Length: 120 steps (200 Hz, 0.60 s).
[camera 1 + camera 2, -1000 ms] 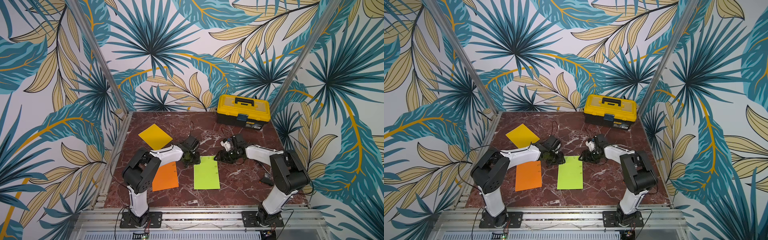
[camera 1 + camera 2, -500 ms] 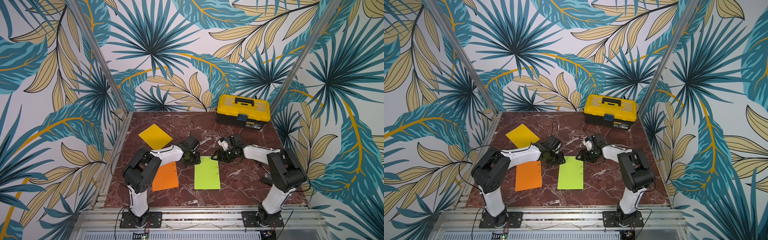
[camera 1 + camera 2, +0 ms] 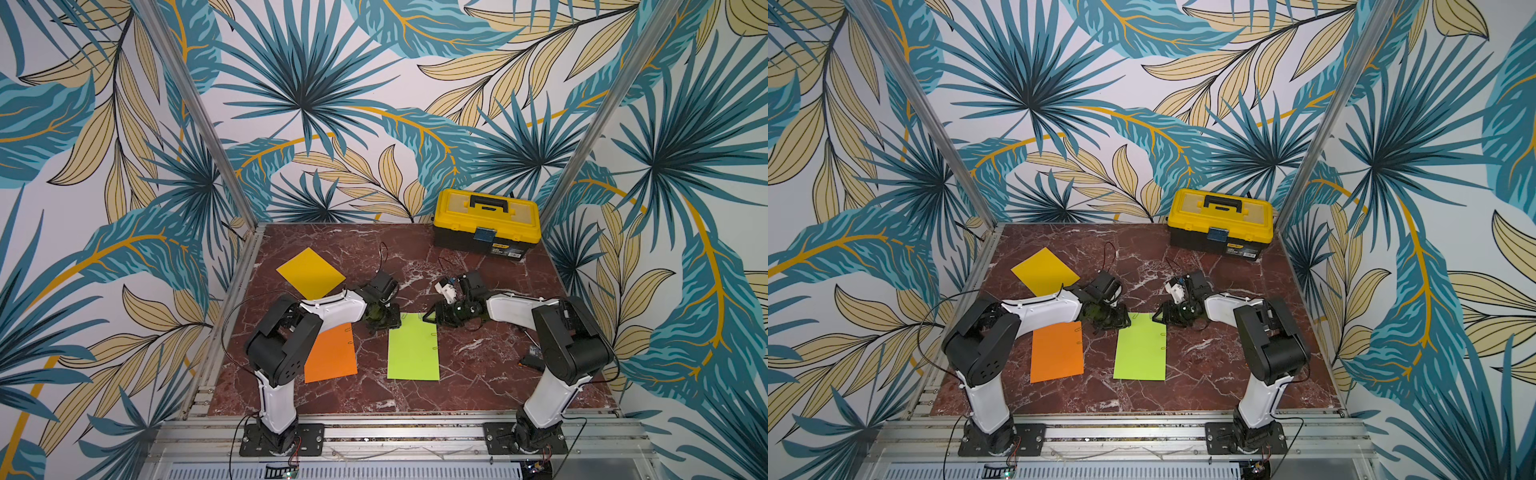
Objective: Unclip the paperclips from the documents
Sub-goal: Pick up the document from the center of the board.
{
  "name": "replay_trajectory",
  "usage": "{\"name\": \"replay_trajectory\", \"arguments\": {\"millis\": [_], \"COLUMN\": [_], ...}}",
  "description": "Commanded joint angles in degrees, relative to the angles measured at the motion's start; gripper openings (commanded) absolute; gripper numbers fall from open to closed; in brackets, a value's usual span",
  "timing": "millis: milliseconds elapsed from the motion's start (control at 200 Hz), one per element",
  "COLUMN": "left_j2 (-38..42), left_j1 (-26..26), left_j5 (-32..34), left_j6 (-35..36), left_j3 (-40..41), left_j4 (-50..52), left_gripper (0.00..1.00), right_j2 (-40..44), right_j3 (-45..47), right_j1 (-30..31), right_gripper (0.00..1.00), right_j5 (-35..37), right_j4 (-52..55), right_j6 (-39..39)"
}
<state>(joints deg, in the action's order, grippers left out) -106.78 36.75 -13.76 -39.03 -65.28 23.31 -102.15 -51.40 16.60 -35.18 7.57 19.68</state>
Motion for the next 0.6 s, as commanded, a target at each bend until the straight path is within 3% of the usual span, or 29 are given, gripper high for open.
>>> {"name": "replay_trajectory", "arguments": {"millis": [0,596], "left_j2": [-2.5,-2.0], "left_j1": [0.1,-0.1], "left_j5": [0.1,-0.4], "left_j6": [-0.1,0.0], "left_j3": [2.0,1.7], "left_j4": [1.7,0.9], "left_gripper": [0.42,0.42], "right_j2": [-1.2,-0.9], "right_j3": [1.2,-1.0], "right_j1": [0.3,0.4], "right_gripper": [0.37,0.0], "right_j5": [0.9,1.5], "right_j4": [1.5,1.7], "right_j6": [-0.1,-0.7]}}
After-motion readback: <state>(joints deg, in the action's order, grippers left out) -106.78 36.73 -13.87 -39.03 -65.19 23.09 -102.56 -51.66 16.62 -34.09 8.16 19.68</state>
